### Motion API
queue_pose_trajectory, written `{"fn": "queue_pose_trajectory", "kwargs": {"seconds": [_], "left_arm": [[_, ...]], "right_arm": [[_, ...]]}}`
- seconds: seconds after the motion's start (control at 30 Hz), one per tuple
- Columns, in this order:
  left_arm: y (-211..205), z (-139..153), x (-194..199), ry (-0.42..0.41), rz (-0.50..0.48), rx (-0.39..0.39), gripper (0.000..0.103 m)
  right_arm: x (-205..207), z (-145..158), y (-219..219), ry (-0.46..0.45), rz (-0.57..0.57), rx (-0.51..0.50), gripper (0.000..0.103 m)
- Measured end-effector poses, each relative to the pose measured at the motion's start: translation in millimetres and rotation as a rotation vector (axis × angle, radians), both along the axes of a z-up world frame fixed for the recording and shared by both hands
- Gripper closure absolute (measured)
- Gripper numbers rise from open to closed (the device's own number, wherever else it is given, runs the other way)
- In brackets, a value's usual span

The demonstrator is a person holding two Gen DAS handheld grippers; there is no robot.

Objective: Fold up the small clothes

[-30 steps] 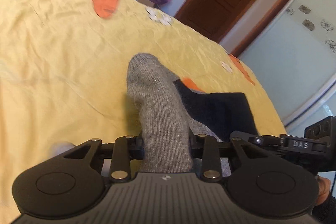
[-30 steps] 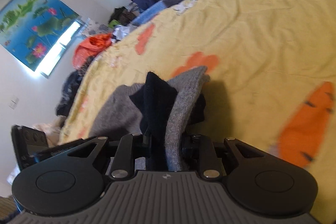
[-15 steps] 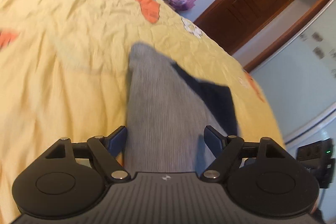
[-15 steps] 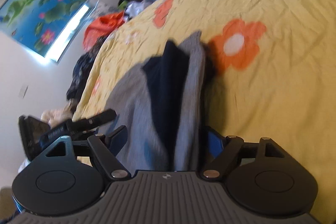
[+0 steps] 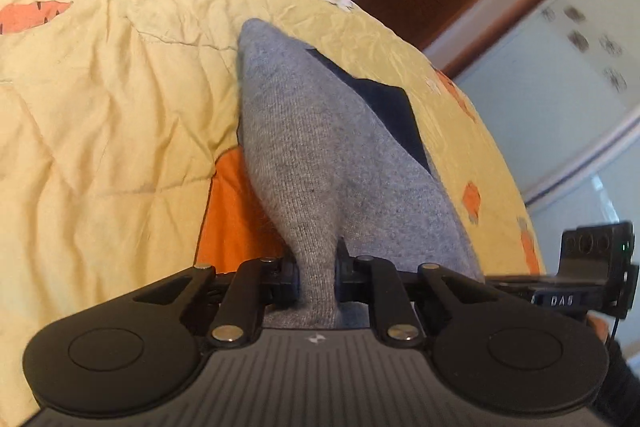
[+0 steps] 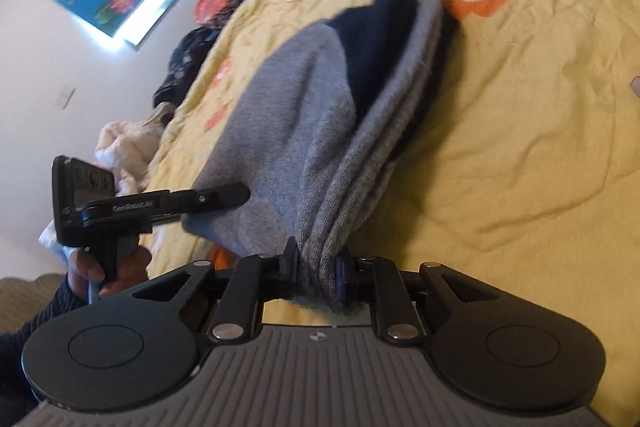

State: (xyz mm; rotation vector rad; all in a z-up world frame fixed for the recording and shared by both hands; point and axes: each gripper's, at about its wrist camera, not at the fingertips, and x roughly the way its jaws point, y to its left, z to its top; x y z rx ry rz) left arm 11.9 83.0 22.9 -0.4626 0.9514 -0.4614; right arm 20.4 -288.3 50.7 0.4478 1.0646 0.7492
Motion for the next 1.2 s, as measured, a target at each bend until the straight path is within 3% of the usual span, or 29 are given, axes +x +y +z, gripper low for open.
{"fn": "queue_pose_trajectory", "kwargs": {"seconds": [0.07,0.13,0.2,0.27,0.3,0.33,0.37,0.4,0.43,0.57,0.67,0.7,0.73,0.8,0.9,0.97,1.03,1.13,1.2], "left_arm": [[-1,-9,-13,-0.004,-0.001,0.059,0.086],[-1,-12,-24,-0.047,0.010,0.093,0.082],[4,0,-36,-0.082,0.044,0.127,0.076],[4,21,-52,-0.189,0.069,0.213,0.071],[-1,31,-59,-0.267,0.070,0.269,0.063],[-9,39,-61,-0.334,0.063,0.317,0.043],[-17,44,-62,-0.388,0.056,0.350,0.033],[-28,46,-60,-0.433,0.043,0.367,0.023],[-38,45,-56,-0.452,0.012,0.366,0.023],[-75,17,-39,-0.389,-0.112,0.394,0.023],[-86,-2,-35,-0.346,-0.146,0.415,0.023],[-85,-7,-34,-0.334,-0.136,0.407,0.023],[-83,-10,-35,-0.337,-0.126,0.392,0.022],[-83,-11,-34,-0.337,-0.121,0.381,0.021],[-84,-12,-30,-0.328,-0.113,0.355,0.015],[-87,-12,-31,-0.330,-0.109,0.366,0.013],[-89,-12,-32,-0.331,-0.106,0.379,0.013],[-88,-11,-30,-0.322,-0.101,0.370,0.013],[-88,-11,-31,-0.320,-0.096,0.367,0.013]], "right_arm": [[-11,-7,2,-0.002,0.008,-0.054,0.077],[-17,-11,-4,-0.002,-0.015,-0.030,0.067],[-18,-3,-14,0.032,-0.044,-0.002,0.051],[-17,16,-32,-0.031,-0.108,0.038,0.046],[-12,24,-39,-0.061,-0.144,0.062,0.046],[-4,31,-43,-0.076,-0.178,0.078,0.046],[7,35,-44,-0.087,-0.214,0.087,0.046],[21,37,-40,-0.094,-0.242,0.084,0.046],[37,36,-35,-0.096,-0.250,0.076,0.045],[99,9,0,0.016,-0.280,-0.012,0.045],[112,-8,16,0.052,-0.250,0.007,0.046],[110,-8,18,0.034,-0.241,-0.012,0.057],[108,-7,20,-0.004,-0.225,-0.050,0.086],[106,-14,7,-0.013,-0.219,-0.060,0.091],[108,-23,-13,0.025,-0.267,0.021,0.094],[101,-19,-8,0.017,-0.265,0.021,0.089],[90,-12,-5,0.037,-0.258,0.051,0.064],[63,1,-3,0.039,-0.205,0.135,0.037],[49,3,7,0.053,-0.145,0.100,0.036]]}}
